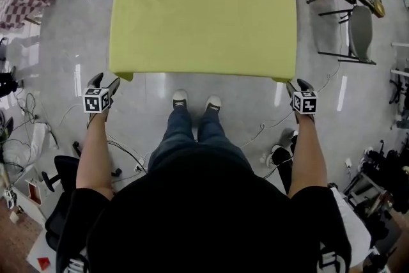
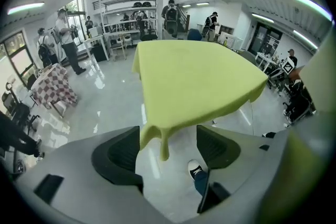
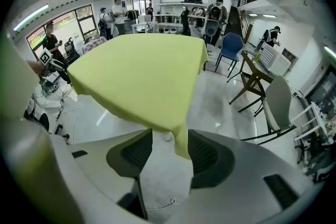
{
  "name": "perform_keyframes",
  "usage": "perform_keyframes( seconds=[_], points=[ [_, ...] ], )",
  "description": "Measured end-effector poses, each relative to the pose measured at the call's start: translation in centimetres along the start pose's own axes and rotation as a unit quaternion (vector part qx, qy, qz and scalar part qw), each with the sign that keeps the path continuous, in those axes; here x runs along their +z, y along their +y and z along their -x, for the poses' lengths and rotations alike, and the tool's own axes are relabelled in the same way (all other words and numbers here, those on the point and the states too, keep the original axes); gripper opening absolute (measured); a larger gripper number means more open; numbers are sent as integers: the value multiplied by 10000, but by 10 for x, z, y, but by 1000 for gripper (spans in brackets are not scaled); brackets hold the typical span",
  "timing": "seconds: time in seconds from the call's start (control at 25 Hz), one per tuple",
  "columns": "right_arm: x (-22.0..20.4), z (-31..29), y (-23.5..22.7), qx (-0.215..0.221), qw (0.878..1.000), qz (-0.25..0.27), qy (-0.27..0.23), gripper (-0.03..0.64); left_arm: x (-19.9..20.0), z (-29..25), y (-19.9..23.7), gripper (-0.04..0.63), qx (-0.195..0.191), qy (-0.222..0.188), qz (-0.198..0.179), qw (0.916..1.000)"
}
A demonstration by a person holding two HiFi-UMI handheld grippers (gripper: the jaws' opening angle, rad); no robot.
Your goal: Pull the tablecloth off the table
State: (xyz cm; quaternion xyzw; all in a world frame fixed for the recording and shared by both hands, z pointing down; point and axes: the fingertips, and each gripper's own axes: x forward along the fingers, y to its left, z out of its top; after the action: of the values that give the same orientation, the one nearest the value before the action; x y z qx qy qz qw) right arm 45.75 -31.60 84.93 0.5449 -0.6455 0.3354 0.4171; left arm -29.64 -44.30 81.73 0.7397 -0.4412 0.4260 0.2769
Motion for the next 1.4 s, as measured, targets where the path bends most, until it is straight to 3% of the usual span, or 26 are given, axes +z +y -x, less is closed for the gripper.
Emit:
perform_keyframes(
  seconds=[0.36,0.6,0.84,1.2,1.4],
  points=[
    [-20,-50,1,-86,9990,107,418,261,-33,-56,8,364,44,477,-87,9988],
    [-13,-79,-8,-21,9991,120,412,265,-29,-86,12,359,230,557,-137,9981],
    [-13,-93,-9,98,9988,160,459,261,-23,-95,17,232,265,573,-352,9974],
    [-19,-95,-14,84,9985,226,482,25,-26,-93,10,73,266,832,-466,9951],
    [-27,-88,-16,172,9982,248,516,18,-33,-84,7,35,344,1088,-667,9912]
  ],
)
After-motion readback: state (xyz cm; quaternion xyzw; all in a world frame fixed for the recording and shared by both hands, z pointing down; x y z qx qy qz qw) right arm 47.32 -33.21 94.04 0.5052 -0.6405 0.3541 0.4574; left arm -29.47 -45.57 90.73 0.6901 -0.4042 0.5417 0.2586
